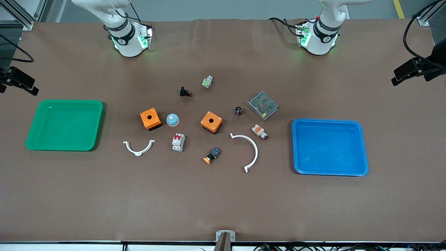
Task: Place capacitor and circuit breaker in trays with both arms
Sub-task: 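Reach the right gripper toward the breaker while the left gripper reaches the capacitor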
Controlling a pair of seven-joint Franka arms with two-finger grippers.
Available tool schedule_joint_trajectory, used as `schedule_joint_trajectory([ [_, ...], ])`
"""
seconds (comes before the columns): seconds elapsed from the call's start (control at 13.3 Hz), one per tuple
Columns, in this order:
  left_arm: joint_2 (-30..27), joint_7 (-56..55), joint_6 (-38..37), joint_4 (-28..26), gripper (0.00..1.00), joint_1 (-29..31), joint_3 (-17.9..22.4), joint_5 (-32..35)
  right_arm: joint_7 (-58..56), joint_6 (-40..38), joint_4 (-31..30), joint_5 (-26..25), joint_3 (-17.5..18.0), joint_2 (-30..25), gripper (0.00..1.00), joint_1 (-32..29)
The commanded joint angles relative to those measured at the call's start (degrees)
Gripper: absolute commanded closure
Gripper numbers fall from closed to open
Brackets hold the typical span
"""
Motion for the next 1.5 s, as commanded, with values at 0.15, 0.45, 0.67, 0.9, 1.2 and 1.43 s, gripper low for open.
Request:
schedule_joint_trajectory([
  [0.15,0.12,1.57,-1.38,1.11,0.0,-0.29,-0.28,-0.33,-0.63,-0.92,1.51,-1.07,0.62,0.66,0.0,-0.8],
  [0.45,2.48,0.96,-1.38,0.32,0.0,-2.56,-1.59,-1.03,-0.01,-0.66,1.51,-0.8,0.62,0.66,0.0,-0.8],
  [0.67,7.13,-2.71,1.41,0.06,0.0,-8.18,-4.31,-1.82,-0.1,-0.31,1.51,-0.19,0.71,1.71,0.0,-0.27],
  [0.9,10.65,-19.82,11.68,-5.29,0.0,-14.95,-7.22,-1.82,-0.01,0.31,1.77,-0.36,0.98,6.18,0.0,3.14],
  [1.2,18.82,-40.4,18.55,-6.89,0.0,-24.96,-7.57,-2.09,0.07,1.27,3.18,-0.54,0.98,12.25,0.0,8.33],
  [1.43,25.59,-50.97,24.26,-7.67,0.0,-30.25,-7.57,-2.09,6.54,6.88,3.45,1.12,0.98,16.64,0.0,11.76],
])
